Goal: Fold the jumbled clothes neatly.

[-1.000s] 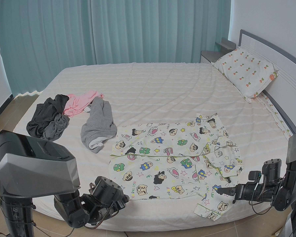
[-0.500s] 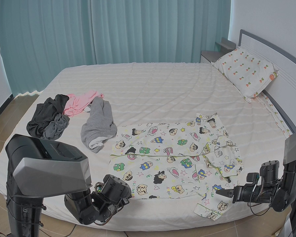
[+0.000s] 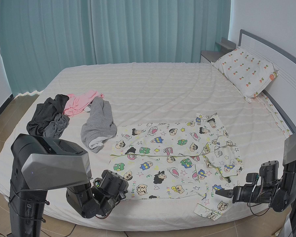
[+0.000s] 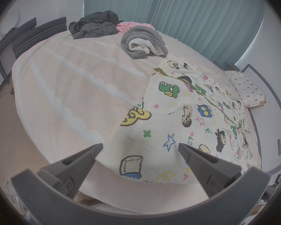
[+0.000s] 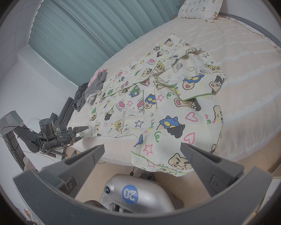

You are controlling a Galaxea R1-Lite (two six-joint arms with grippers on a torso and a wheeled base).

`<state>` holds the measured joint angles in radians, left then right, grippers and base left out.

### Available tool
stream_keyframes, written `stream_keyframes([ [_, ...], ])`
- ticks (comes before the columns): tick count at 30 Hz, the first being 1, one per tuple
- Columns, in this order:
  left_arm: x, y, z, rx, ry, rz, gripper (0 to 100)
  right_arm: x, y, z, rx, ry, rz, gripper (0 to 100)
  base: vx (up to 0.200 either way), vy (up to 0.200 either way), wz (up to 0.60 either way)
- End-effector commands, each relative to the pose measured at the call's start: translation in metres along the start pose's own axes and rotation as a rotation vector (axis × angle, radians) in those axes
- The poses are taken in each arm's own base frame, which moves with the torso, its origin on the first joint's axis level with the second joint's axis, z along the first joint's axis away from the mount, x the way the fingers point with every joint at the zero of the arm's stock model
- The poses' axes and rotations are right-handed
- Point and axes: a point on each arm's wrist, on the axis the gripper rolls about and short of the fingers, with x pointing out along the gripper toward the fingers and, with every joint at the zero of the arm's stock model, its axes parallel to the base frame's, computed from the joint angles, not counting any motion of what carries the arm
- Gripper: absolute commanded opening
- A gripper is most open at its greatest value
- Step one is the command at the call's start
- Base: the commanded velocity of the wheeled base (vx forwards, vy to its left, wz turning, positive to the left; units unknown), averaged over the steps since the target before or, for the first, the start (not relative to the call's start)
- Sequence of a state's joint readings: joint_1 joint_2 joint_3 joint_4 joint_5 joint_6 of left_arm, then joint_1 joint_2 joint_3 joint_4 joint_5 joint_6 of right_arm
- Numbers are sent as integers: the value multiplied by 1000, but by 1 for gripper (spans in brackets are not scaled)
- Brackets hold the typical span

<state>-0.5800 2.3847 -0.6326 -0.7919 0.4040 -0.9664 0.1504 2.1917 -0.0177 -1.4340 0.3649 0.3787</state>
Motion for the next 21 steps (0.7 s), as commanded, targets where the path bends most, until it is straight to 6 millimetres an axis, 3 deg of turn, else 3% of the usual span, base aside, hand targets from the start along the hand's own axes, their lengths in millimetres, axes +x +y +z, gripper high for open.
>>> stream_keyframes([
  [1,4,1,-2,1,3,9,100,-2,0,-3,5,15,-5,100,0,0,0],
  [4,4,2,-2,3,3,9,100,-2,0,-4,5,18,-3,100,0,0,0],
  [5,4,2,-2,3,4,11,0,-2,0,-4,7,19,-6,100,0,0,0],
  [13,3,2,-2,4,4,9,0,2,-7,-7,23,34,-25,100,0,0,0],
  [21,2,5,-3,3,1,20,0,12,-44,-15,36,39,-116,100,0,0,0],
])
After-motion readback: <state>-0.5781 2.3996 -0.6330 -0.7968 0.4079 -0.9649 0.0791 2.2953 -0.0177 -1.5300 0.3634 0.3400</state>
